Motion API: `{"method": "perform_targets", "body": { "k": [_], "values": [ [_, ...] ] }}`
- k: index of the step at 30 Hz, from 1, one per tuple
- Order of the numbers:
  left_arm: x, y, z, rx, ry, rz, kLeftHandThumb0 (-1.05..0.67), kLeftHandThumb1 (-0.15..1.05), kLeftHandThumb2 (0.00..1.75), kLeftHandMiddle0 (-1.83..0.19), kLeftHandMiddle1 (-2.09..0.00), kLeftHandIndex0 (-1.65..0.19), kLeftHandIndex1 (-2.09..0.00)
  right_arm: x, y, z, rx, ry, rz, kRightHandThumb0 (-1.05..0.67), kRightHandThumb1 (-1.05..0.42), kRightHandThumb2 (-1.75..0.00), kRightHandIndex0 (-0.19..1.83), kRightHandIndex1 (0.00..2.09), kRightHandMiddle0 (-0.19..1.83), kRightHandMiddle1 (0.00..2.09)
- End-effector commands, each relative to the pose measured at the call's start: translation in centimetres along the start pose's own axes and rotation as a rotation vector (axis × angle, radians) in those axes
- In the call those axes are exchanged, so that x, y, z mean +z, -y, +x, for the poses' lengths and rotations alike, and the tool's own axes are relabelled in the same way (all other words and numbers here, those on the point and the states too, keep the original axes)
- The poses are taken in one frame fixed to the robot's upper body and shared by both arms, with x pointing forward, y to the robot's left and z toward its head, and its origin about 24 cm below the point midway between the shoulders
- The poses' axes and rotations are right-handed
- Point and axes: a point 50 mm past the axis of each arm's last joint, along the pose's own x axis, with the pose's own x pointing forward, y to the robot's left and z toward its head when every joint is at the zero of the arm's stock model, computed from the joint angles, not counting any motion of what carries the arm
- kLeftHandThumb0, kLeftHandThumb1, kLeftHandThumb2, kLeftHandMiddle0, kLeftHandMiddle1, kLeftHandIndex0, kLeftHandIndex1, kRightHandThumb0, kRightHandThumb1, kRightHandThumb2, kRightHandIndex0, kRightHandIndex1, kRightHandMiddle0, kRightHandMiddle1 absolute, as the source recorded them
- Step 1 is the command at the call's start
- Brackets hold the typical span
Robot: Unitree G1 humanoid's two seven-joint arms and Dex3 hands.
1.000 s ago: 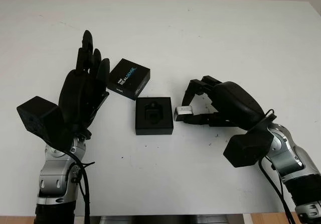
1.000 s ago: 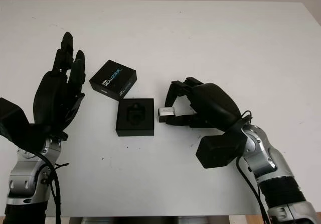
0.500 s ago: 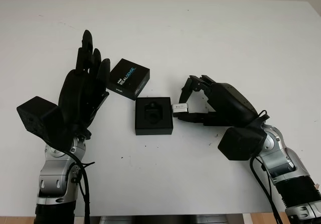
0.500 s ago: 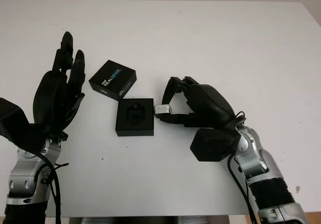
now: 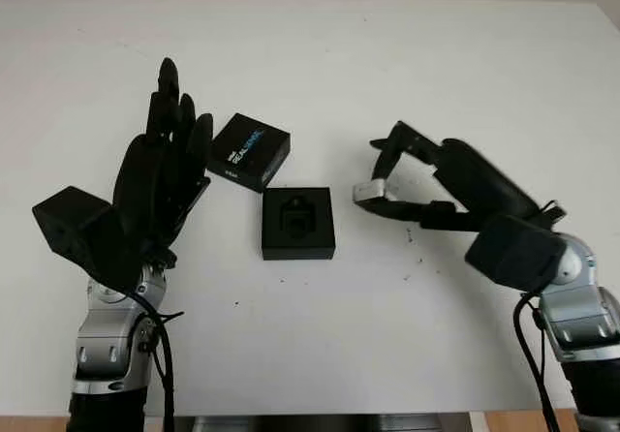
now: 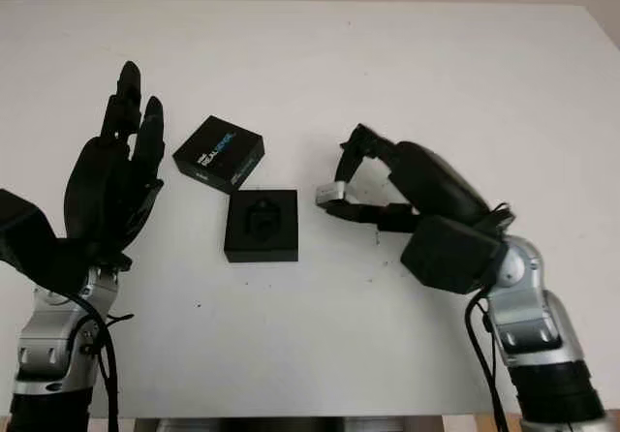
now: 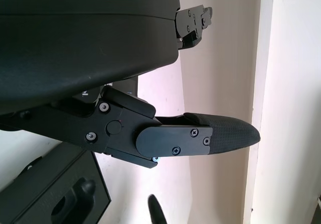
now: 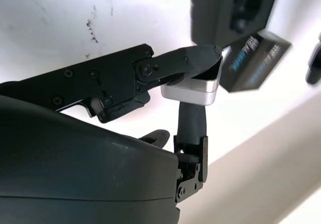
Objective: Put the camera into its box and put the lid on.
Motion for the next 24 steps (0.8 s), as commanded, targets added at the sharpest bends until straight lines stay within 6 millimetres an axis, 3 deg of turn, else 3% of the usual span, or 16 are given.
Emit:
{"method": "perform_targets", "body": {
  "k": [1, 10, 24],
  "values": [
    [-0.1, -0.1, -0.3, -0.001, -0.001, -0.003, -0.77, 1.05, 0.42, 0.19, 0.00, 0.19, 0.00, 0.4, 0.3, -0.8, -0.019, -0.012, 0.057, -0.49, -1.05, -0.20, 0.27, 0.24, 0.22, 1.90],
    [0.0, -0.1, -0.3, -0.007, -0.001, -0.005, -0.77, 1.05, 0.43, 0.19, 0.00, 0.19, 0.00, 1.7, -0.8, -2.1, -0.017, -0.158, 0.398, -0.47, -1.05, -0.20, 0.28, 0.15, 0.24, 1.94],
    [0.1, 0.0, -0.3, -0.009, -0.001, -0.012, -0.78, 1.05, 0.42, 0.19, 0.00, 0.19, 0.00, 0.1, -4.5, -3.6, 0.118, -0.244, 0.206, -0.43, -1.05, -0.21, 0.26, 0.07, 0.18, 1.96]
  ]
}}
